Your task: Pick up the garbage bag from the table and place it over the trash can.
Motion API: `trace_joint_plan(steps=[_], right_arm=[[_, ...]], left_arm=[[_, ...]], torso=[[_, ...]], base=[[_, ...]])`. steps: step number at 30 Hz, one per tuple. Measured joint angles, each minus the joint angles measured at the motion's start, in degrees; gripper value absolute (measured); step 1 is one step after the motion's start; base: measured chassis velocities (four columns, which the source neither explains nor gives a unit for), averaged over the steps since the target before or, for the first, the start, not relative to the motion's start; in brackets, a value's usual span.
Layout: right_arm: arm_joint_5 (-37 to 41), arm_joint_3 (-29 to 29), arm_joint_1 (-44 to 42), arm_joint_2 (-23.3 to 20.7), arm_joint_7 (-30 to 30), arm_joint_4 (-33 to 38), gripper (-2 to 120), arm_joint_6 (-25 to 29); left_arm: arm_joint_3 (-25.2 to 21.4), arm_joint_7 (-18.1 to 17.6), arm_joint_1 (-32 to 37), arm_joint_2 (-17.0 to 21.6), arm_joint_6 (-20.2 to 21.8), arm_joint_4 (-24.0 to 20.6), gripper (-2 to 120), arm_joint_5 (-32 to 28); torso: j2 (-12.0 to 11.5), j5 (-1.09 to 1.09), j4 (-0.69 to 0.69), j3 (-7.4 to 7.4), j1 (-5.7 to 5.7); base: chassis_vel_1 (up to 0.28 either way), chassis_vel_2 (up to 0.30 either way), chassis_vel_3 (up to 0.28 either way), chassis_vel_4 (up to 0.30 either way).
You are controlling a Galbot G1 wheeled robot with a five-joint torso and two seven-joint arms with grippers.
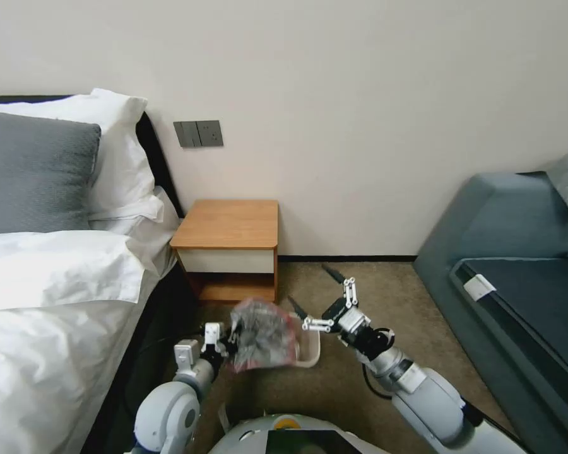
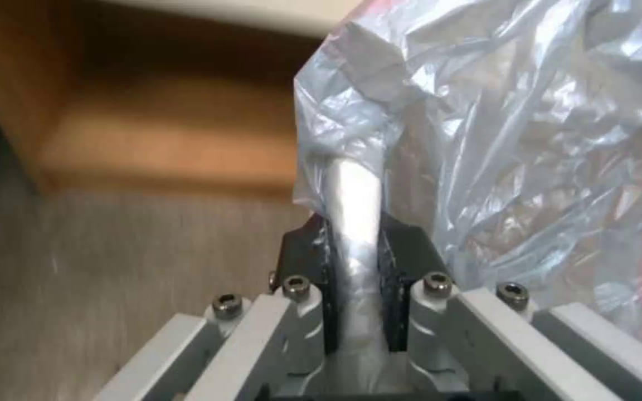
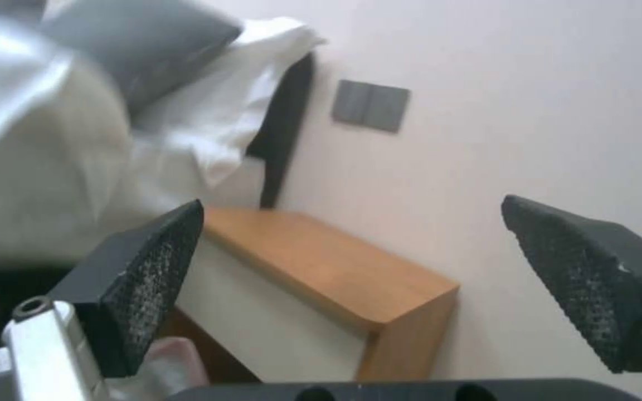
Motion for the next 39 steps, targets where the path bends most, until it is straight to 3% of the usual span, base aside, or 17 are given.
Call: trace_joint_plan(steps=[2,3,6,9,12,14,20,22,32,39], right_arm=[[11.6,-1.8,-0.1,0.0,4.7,5.4,100,-7.2],[11.6,-1.8,-0.1,0.0,4.7,5.4,100,-7.2],[28.0,-1.7,0.2,-0.7,7.2,11.4,100,-15.9],[32.3,-1.4,0.9,-2.6,5.7,11.7,100,-18.2],[32.9,-0.9,2.6,-5.2,1.3,10.5,100,-18.9],[32.5,-1.7,5.5,-8.3,-3.3,8.4,100,-19.7],[29.7,-4.9,9.7,-10.0,-4.2,5.7,100,-20.9],[28.1,-8.5,14.4,-10.6,-4.4,2.8,100,-21.6],[26.7,-20.9,30.5,-7.9,-4.2,-8.7,100,-23.3],[25.5,-26.2,35.4,-6.0,-4.2,-12.7,92,-23.8]], left_arm=[[0.1,-1.6,0.6,0.4,-5.3,-3.2,9,-0.7],[0.1,-1.6,0.6,0.4,-5.3,-3.2,9,-0.7],[0.2,-2.3,0.0,1.5,-13.0,-4.2,9,-0.2],[0.1,-2.2,-1.0,2.1,-15.5,-3.4,9,0.2],[0.4,-2.1,-1.8,2.8,-17.0,-2.5,9,0.4],[0.7,-2.0,-2.1,2.9,-18.1,-1.7,9,1.4],[1.3,-2.0,-2.1,2.5,-19.5,-0.9,9,2.2],[1.7,-2.0,-2.1,2.3,-20.0,-0.7,9,2.7],[1.5,-1.2,-2.2,2.4,-21.2,0.0,9,4.0],[1.7,-0.9,-2.4,2.2,-21.6,0.1,9,4.2]], torso=[[0.0,0.02,0.01,0.00,0.00],[0.0,0.02,0.01,0.00,0.00],[0.0,-0.01,-0.01,0.00,0.00],[0.0,0.02,0.01,0.00,0.00],[0.0,0.00,-0.03,0.00,0.00],[0.0,0.01,0.03,0.00,0.00],[0.0,0.01,-0.01,0.00,0.01],[0.0,0.00,0.00,0.00,0.01],[0.0,0.01,0.00,0.00,0.01],[0.0,0.00,0.01,0.00,0.01]], base=[[0.000,0.000,0.000,0.000],[0.000,0.000,0.000,0.000],[0.000,0.000,0.000,0.000],[0.000,0.000,0.000,0.000],[0.000,0.000,0.000,0.000],[0.000,0.000,0.000,0.000],[0.000,0.000,0.000,0.000],[0.000,0.000,0.000,0.000],[0.000,0.000,0.000,0.000],[0.000,0.000,0.000,0.000]])
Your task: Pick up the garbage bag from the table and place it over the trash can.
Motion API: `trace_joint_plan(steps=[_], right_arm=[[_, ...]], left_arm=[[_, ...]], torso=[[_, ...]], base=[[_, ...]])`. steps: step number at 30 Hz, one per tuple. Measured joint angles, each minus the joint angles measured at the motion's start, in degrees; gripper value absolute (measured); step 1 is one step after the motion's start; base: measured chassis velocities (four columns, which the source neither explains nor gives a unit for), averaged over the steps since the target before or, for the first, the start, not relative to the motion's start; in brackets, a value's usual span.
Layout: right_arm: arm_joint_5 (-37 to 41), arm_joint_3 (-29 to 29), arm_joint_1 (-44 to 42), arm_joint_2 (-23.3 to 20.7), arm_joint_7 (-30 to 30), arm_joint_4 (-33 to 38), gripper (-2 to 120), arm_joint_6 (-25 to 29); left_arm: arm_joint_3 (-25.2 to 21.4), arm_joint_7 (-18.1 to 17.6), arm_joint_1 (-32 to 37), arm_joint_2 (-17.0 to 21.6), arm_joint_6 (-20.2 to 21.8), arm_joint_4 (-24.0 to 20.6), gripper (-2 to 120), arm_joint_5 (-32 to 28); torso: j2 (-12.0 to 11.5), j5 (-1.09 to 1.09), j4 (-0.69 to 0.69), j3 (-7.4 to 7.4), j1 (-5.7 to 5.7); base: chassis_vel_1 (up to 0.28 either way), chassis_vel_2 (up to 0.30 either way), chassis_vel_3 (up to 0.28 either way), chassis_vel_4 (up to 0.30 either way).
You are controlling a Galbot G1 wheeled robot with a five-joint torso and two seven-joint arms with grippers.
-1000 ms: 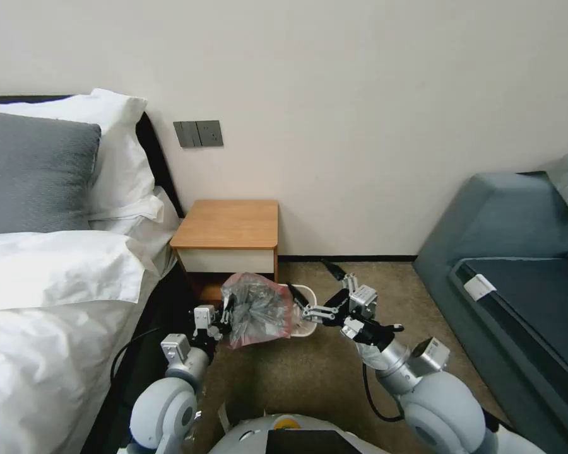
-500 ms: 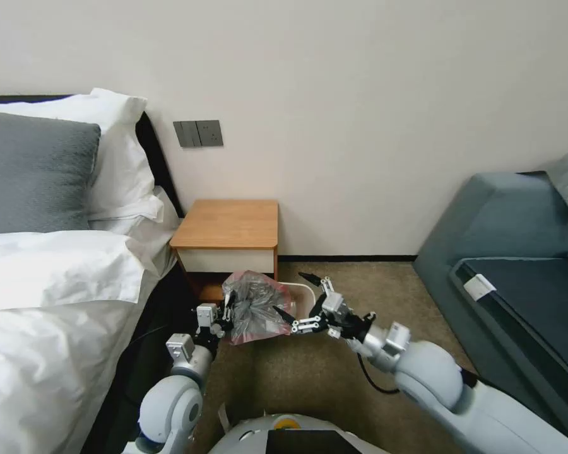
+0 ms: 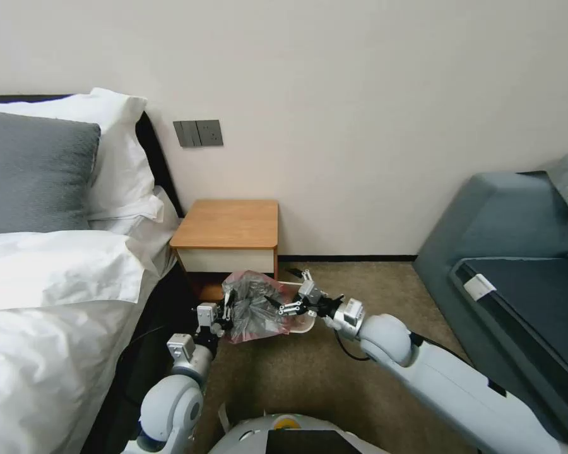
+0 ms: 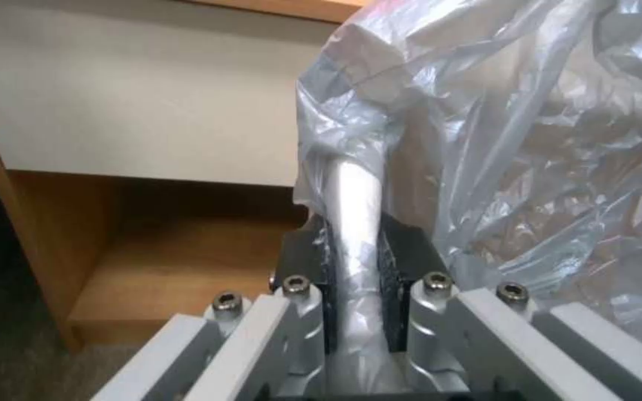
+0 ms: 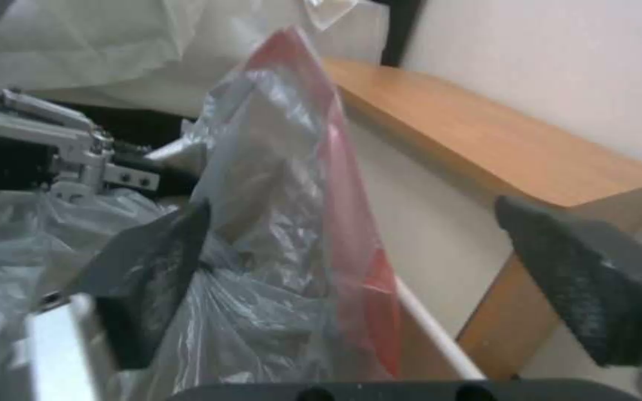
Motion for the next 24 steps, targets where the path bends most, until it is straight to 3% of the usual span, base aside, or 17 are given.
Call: trace_joint_plan(steps=[13,16,21,24], right_arm=[[-1.4,-0.5,0.4,0.2,-0.7,-1.1,46,1.1],[-1.9,-0.5,0.0,0.4,-0.8,-1.1,30,1.5],[-2.1,-0.3,-0.3,0.5,-0.9,-1.1,19,1.8],[-2.2,-0.1,-0.5,0.5,-0.9,-1.1,3,1.9]], left_arm=[[0.2,0.2,-0.3,-0.1,-0.5,0.6,9,0.0],[0.2,0.2,-0.3,-0.1,-0.6,0.6,9,-0.1],[0.0,0.2,-0.1,0.0,-0.7,0.6,9,-0.1],[0.0,0.2,0.0,0.1,-0.8,0.5,9,-0.1]], torso=[[0.0,0.00,-0.01,0.00,0.00],[0.0,0.01,-0.01,0.00,0.00],[0.0,0.01,-0.01,-0.01,-0.01],[0.0,0.01,-0.01,-0.01,0.00]], base=[[0.000,0.000,0.000,0.000],[0.000,0.000,0.000,0.000],[0.000,0.000,0.000,0.000],[0.000,0.000,0.000,0.000]])
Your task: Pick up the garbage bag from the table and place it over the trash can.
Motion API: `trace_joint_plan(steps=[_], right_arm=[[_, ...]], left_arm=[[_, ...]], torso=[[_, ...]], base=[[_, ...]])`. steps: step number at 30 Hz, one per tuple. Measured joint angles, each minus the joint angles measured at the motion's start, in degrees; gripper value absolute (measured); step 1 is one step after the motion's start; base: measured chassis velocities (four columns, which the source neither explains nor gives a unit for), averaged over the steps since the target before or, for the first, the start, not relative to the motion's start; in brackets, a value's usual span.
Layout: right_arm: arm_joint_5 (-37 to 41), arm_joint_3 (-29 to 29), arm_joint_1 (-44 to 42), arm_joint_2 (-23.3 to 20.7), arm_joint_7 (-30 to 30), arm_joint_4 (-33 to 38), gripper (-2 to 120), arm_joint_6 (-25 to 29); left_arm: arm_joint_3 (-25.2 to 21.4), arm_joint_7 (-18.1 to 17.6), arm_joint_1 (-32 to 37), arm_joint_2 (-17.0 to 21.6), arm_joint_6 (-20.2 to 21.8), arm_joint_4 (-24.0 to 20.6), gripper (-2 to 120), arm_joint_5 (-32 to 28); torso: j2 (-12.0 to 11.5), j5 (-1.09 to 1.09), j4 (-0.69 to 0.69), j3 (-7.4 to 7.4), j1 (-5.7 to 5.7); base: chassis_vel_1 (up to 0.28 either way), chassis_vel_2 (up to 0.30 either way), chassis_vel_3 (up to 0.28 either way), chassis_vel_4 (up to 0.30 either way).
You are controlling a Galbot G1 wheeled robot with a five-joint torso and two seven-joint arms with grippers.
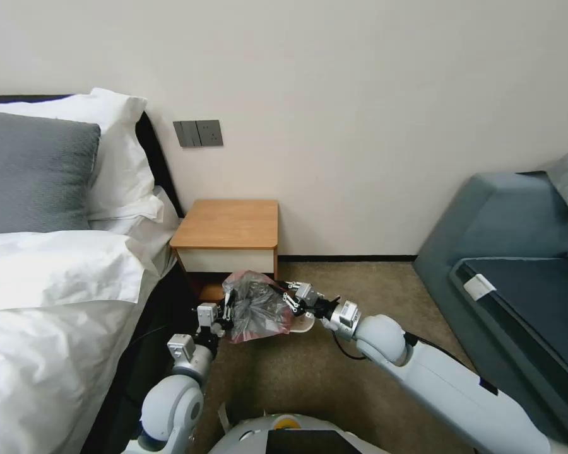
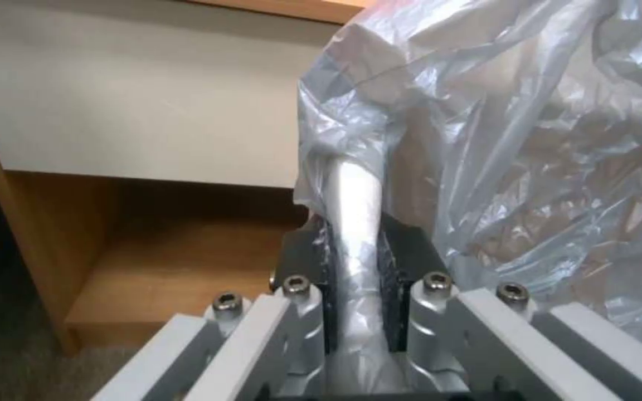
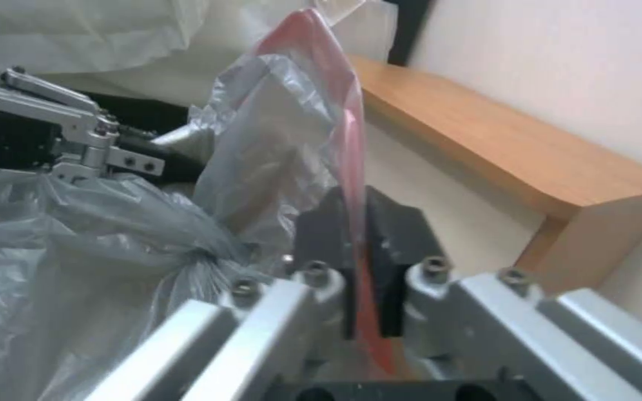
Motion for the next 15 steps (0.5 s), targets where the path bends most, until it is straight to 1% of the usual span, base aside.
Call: trace_joint_plan(steps=[1,6,10,11,14,15], right_arm=[[0.0,0.1,0.0,0.0,0.0,0.0,0,0.0],[0.0,0.7,0.0,0.0,0.0,0.1,0,0.1],[0.5,1.9,0.4,-0.2,0.1,0.0,0,0.1],[0.5,1.9,0.4,-0.2,0.1,0.0,0,0.1],[1.3,3.1,0.6,-1.0,0.3,-0.2,0,0.2],[1.3,3.1,0.6,-1.0,0.3,-0.2,0,0.2]], left_arm=[[0.0,0.1,0.0,0.0,-0.2,0.0,9,0.1],[0.1,0.8,0.1,0.0,-1.3,0.2,9,1.6],[-0.4,3.2,0.2,0.3,-5.8,1.8,9,6.8],[-0.4,3.2,0.2,0.3,-5.8,1.8,9,6.8],[-1.3,6.0,0.5,0.6,-12.1,3.7,9,10.5],[-1.3,6.0,0.5,0.6,-12.1,3.7,9,10.5]], torso=[[0.0,0.00,0.00,0.00,0.00],[0.0,0.00,0.00,0.00,0.00],[0.0,0.00,0.00,0.00,0.00],[0.0,0.00,0.00,0.00,0.00],[0.0,0.00,0.01,0.00,0.00],[0.0,0.00,0.01,0.00,0.00]], base=[[0.000,0.000,0.000,0.000],[0.000,0.000,0.000,0.000],[0.000,0.000,0.000,0.000],[0.000,0.000,0.000,0.000],[0.000,0.000,0.000,0.000],[0.000,0.000,0.000,0.000]])
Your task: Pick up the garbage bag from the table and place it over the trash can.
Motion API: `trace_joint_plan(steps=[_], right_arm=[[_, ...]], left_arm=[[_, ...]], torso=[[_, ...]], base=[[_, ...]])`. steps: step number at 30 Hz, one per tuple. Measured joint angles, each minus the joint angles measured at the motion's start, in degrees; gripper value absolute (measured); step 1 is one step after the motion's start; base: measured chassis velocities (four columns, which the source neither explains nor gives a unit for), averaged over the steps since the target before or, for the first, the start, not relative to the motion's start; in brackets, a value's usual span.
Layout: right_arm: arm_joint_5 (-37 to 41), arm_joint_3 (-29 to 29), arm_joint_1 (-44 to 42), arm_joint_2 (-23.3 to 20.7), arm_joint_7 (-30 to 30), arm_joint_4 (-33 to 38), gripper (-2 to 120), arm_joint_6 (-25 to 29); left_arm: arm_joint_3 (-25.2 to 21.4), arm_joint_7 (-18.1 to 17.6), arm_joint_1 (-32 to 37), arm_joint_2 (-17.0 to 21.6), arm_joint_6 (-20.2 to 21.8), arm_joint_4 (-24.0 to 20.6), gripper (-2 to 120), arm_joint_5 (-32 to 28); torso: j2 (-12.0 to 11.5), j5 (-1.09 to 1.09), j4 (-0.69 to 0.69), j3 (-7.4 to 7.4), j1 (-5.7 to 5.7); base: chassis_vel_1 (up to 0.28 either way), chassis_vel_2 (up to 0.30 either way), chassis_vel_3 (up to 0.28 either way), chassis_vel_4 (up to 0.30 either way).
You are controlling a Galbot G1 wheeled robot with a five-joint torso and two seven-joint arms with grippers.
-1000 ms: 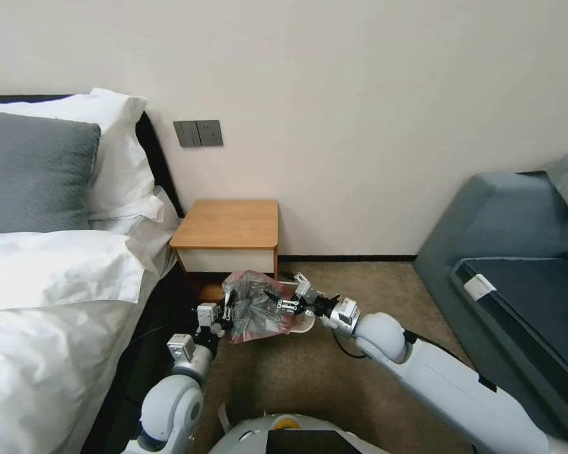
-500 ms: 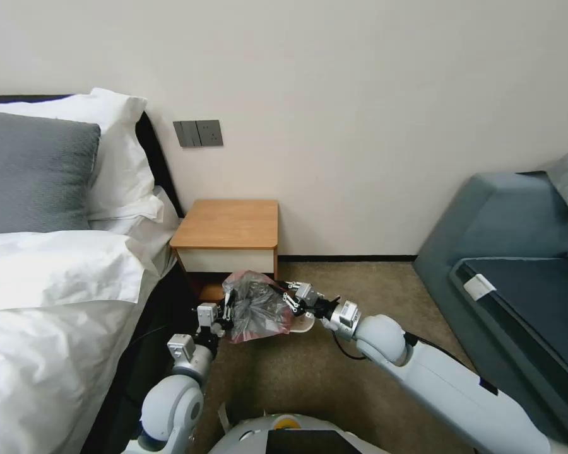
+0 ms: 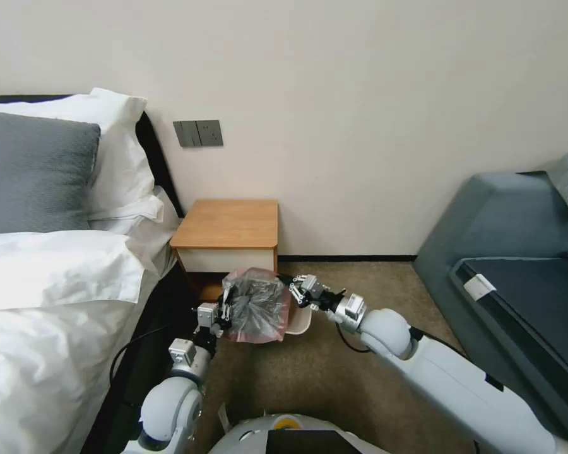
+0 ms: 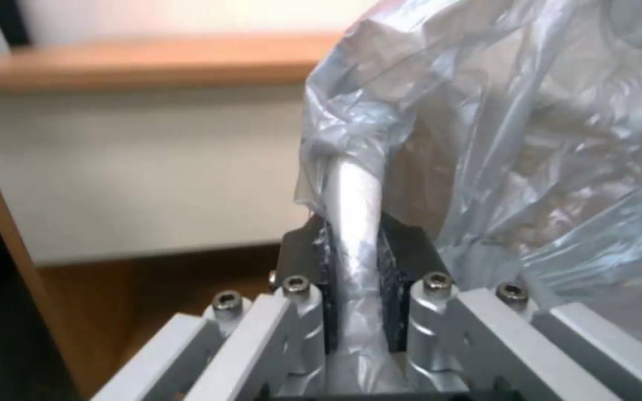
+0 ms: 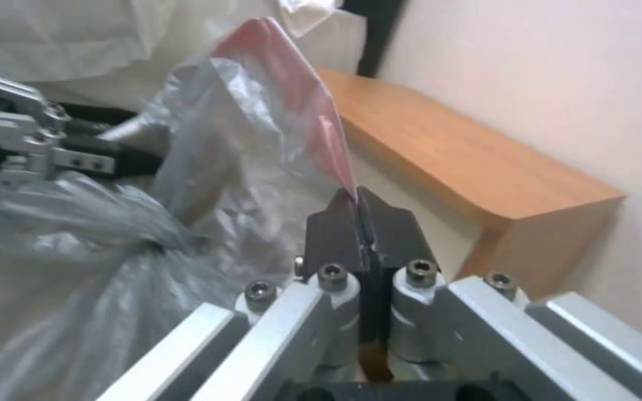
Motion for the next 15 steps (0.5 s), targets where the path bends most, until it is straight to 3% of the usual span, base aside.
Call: trace_joint_plan(steps=[8,15], right_arm=[[1.9,3.1,-0.6,-3.1,0.3,-0.2,0,0.2],[2.8,7.6,-4.2,-6.3,-0.1,0.1,0,1.3]], left_arm=[[-1.3,5.0,-0.1,-0.1,-12.3,3.3,9,2.4],[-2.1,6.5,-0.2,0.0,-16.2,4.3,9,1.4]], torso=[[0.0,0.00,0.00,0.00,0.00],[0.0,0.00,-0.01,0.00,0.00]], base=[[0.000,0.000,0.000,0.000],[0.000,0.000,0.000,0.000]])
